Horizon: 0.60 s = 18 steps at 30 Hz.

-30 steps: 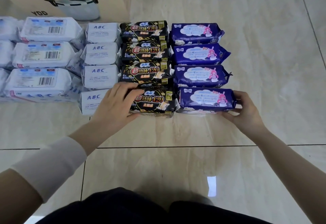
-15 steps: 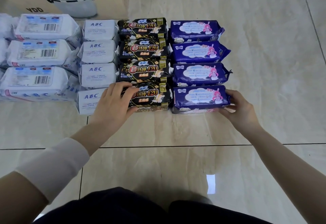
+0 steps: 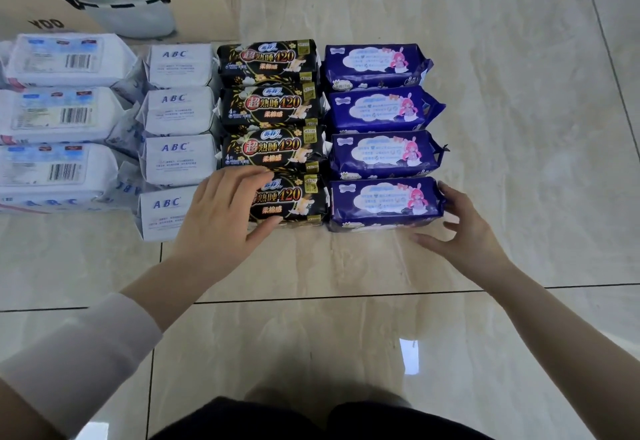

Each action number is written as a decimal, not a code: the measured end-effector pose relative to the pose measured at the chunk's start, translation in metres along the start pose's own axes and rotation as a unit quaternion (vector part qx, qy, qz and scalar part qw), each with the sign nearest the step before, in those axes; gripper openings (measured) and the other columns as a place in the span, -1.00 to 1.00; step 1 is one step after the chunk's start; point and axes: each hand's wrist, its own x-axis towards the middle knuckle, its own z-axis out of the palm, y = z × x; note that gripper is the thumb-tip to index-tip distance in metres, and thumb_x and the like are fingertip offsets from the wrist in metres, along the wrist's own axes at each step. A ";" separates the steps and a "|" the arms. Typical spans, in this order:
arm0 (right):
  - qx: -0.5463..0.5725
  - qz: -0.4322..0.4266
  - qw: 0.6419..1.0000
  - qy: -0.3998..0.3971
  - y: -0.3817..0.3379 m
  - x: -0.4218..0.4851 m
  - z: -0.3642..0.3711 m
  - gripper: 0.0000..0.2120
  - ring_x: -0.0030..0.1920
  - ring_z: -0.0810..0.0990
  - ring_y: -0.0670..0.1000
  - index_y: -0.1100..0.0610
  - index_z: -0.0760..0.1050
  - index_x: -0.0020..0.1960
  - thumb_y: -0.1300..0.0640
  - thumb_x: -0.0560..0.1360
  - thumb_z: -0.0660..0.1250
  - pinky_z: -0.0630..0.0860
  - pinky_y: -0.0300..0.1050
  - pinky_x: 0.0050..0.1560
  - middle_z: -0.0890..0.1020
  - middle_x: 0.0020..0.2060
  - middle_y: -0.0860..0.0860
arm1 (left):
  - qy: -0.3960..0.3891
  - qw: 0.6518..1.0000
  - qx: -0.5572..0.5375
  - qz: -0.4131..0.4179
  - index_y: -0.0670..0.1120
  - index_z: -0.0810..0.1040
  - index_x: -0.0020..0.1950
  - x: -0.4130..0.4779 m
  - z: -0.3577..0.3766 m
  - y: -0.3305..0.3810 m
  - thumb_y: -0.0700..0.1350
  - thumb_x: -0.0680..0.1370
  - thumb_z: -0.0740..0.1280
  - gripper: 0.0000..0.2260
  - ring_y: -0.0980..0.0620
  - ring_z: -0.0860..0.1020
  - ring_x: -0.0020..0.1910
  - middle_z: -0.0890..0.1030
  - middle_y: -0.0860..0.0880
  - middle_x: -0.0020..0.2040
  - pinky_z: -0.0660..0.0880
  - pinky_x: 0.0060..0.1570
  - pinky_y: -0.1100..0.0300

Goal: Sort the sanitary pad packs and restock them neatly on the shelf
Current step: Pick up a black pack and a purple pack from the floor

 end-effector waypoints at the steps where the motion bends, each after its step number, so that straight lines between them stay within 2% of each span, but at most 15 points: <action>1: -0.007 0.017 1.000 0.004 -0.006 -0.004 -0.006 -0.17 0.23 0.40 -0.11 0.16 0.19 0.44 0.17 0.28 0.54 0.39 -0.18 0.19 0.42 0.27 -0.04 | -0.007 1.000 -0.005 0.000 -0.17 0.41 0.25 0.006 -0.006 0.006 0.05 0.50 0.21 -0.59 -0.12 0.43 0.13 0.50 -0.15 0.19 0.29 0.15 0.05; 3: -0.034 0.039 0.998 0.029 -0.028 -0.012 -0.021 -0.20 0.32 0.36 -0.04 0.19 0.20 0.44 0.09 0.32 0.51 0.34 -0.12 0.28 0.39 0.33 0.03 | -0.034 0.999 -0.012 -0.008 -0.16 0.42 0.23 0.022 -0.024 0.020 0.04 0.50 0.18 -0.61 -0.13 0.45 0.14 0.50 -0.14 0.18 0.28 0.17 0.06; 5: -0.072 0.054 0.995 0.041 -0.064 -0.021 -0.041 -0.26 0.36 0.33 0.02 0.20 0.22 0.43 0.04 0.37 0.46 0.26 -0.22 0.25 0.37 0.34 0.08 | -0.072 0.997 -0.009 -0.018 -0.15 0.43 0.23 0.039 -0.051 0.037 0.03 0.49 0.17 -0.61 -0.13 0.46 0.15 0.50 -0.13 0.18 0.30 0.18 0.04; 8: -0.119 0.050 0.991 0.035 -0.130 -0.034 -0.074 -0.33 0.36 0.31 0.10 0.21 0.22 0.43 0.05 0.43 0.41 0.29 -0.12 0.25 0.36 0.33 0.15 | -0.118 0.993 0.004 -0.025 -0.18 0.46 0.23 0.065 -0.107 0.067 -0.06 0.48 0.32 -0.63 -0.19 0.48 0.16 0.50 -0.18 0.17 0.37 0.20 -0.06; 11: -0.170 0.029 0.985 -0.004 -0.206 -0.052 -0.116 -0.38 0.36 0.29 0.16 0.19 0.20 0.44 0.07 0.48 0.35 0.27 -0.01 0.30 0.34 0.34 0.17 | -0.158 0.987 0.002 -0.043 -0.16 0.40 0.30 0.085 -0.185 0.101 -0.06 0.52 0.30 -0.61 -0.16 0.40 0.24 0.44 -0.16 0.24 0.28 0.26 -0.03; 15: -0.235 0.002 0.971 -0.033 -0.310 -0.088 -0.187 -0.43 0.35 0.29 0.14 0.14 0.18 0.45 0.06 0.51 0.29 0.20 -0.03 0.34 0.35 0.32 0.14 | -0.181 0.981 0.004 -0.063 -0.10 0.29 0.38 0.100 -0.302 0.147 -0.02 0.56 0.21 -0.60 -0.10 0.31 0.32 0.36 -0.10 0.31 0.16 0.31 0.07; 18: -0.255 -0.021 0.966 -0.040 -0.383 -0.120 -0.249 -0.46 0.38 0.24 0.14 0.13 0.20 0.43 0.06 0.52 0.27 0.13 -0.05 0.37 0.35 0.32 0.14 | -0.185 0.980 0.008 -0.071 -0.08 0.30 0.37 0.107 -0.397 0.180 -0.02 0.57 0.19 -0.61 -0.08 0.33 0.30 0.38 -0.08 0.30 0.17 0.29 0.09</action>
